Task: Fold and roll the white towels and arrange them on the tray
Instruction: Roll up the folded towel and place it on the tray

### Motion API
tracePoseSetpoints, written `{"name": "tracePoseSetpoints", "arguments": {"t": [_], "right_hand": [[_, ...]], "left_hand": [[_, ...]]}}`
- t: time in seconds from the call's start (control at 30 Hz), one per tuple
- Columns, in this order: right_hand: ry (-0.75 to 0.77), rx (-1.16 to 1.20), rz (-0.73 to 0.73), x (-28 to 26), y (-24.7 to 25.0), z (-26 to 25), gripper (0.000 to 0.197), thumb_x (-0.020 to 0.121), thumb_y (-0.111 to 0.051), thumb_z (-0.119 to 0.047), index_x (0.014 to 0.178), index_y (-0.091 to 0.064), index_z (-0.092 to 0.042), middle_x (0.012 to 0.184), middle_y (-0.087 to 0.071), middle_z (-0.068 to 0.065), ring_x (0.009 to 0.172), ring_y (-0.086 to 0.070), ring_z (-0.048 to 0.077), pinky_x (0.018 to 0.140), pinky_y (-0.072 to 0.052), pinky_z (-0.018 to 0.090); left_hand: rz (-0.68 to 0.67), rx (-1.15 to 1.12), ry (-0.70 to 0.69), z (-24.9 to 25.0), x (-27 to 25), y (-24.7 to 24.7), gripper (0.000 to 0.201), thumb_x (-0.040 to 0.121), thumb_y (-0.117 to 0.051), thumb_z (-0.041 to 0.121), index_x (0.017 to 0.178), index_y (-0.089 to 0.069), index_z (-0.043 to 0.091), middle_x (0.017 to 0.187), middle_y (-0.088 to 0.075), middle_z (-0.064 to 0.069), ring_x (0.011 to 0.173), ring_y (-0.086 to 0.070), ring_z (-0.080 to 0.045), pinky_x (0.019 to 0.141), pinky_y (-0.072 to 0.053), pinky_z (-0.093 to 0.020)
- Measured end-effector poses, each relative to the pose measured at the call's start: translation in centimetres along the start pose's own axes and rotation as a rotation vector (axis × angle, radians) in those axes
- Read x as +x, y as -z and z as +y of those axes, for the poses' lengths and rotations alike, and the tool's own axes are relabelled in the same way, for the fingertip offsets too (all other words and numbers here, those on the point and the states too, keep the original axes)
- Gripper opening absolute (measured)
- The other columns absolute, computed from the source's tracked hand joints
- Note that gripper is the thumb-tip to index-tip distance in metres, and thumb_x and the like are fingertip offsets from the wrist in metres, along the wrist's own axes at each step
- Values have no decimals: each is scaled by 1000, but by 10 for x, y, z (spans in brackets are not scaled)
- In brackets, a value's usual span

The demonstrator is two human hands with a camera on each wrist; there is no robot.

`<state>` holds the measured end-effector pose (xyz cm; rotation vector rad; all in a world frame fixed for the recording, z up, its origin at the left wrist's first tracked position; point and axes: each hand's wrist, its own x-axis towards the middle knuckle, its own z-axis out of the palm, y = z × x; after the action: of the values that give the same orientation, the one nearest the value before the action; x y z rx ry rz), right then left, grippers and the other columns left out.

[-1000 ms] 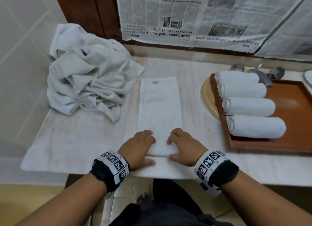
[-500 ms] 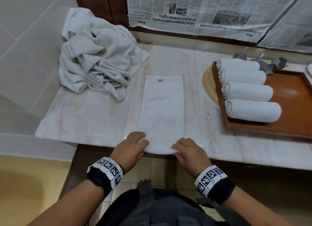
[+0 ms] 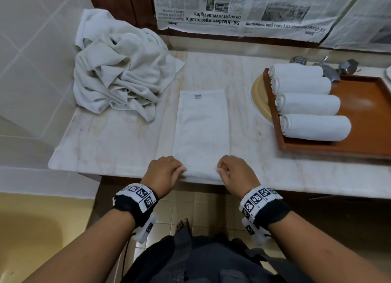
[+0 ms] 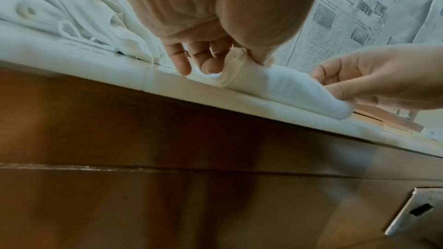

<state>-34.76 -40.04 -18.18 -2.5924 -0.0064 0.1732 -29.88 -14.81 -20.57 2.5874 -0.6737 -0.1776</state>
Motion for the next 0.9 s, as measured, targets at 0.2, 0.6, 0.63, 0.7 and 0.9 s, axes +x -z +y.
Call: {"name": "tracePoseSetpoints", "arguments": {"t": [0.2,0.6,0.63,0.7,0.9], "right_hand": [[258,-185,128,-10,-18,4,27,72,-77,5,92,-72,-12,91,-62,4,75,-58,23,60,-52,33],[197,-64,65,-14,-13,21,19,92,-66,-27,109,-70,-22,104,-61,-6,96,-49,13,86,-47,34],[143,-48,21,-11,-12,21,19,94,-61,-31,110,-69,-23,105,-58,-9,99,-44,10,90,-43,33],[92,-37,-41,-6,-10,19,21,97,-55,-35,111,-66,-25,106,-50,-12,101,-37,9,94,-38,32],[52,-119,-112,-3,-3,8,22,101,-47,-33,115,-61,-25,112,-48,-10,106,-37,12,90,-30,26]], "left_hand": [[-67,-125,94,-1,9,3,22,97,-55,38,87,-67,22,90,-66,7,86,-60,-17,85,-45,-39],[75,76,-217,2,8,7,7,89,-67,26,86,-61,26,86,-60,10,76,-55,-17,77,-46,-39],[100,128,-310,1,7,6,5,89,-67,27,87,-63,25,90,-61,7,77,-55,-19,75,-46,-38],[110,197,-398,-5,5,3,20,90,-61,43,89,-65,23,95,-61,5,80,-54,-19,74,-45,-35],[19,89,-354,-17,6,2,35,88,-55,52,94,-65,19,92,-62,2,74,-58,-21,64,-49,-32]]}}
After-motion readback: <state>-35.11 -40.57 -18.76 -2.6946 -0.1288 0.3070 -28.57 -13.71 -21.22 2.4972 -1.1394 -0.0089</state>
